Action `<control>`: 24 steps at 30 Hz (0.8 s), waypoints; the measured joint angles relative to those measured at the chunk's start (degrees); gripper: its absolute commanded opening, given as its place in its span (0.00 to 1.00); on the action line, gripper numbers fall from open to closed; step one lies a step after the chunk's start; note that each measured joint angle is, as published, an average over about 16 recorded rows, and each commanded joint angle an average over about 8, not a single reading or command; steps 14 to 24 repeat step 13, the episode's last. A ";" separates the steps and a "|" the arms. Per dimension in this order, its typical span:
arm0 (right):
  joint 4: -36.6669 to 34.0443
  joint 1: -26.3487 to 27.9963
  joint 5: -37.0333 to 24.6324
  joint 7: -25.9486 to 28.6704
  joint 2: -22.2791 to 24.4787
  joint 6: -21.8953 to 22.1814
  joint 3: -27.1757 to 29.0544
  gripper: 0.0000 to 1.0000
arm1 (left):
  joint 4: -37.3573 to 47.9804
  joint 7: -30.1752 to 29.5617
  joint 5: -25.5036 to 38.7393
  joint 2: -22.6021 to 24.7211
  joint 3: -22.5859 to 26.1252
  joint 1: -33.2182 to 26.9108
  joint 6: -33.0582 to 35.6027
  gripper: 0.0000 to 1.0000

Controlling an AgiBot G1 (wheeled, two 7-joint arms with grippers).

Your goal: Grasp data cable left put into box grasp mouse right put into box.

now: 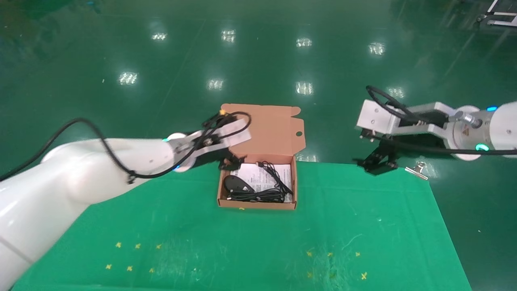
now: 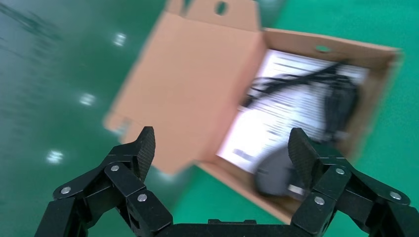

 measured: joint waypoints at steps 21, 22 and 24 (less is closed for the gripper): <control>-0.63 -8.84 11.10 -6.32 1.07 -6.71 11.39 1.00 | -4.45 4.23 -13.51 -6.67 -8.18 4.92 10.06 1.00; -0.63 -8.84 11.10 -6.32 1.07 -6.71 11.39 1.00 | -4.45 4.23 -13.51 -6.67 -8.18 4.92 10.06 1.00; -0.63 -8.84 11.10 -6.32 1.07 -6.71 11.39 1.00 | -4.45 4.23 -13.51 -6.67 -8.18 4.92 10.06 1.00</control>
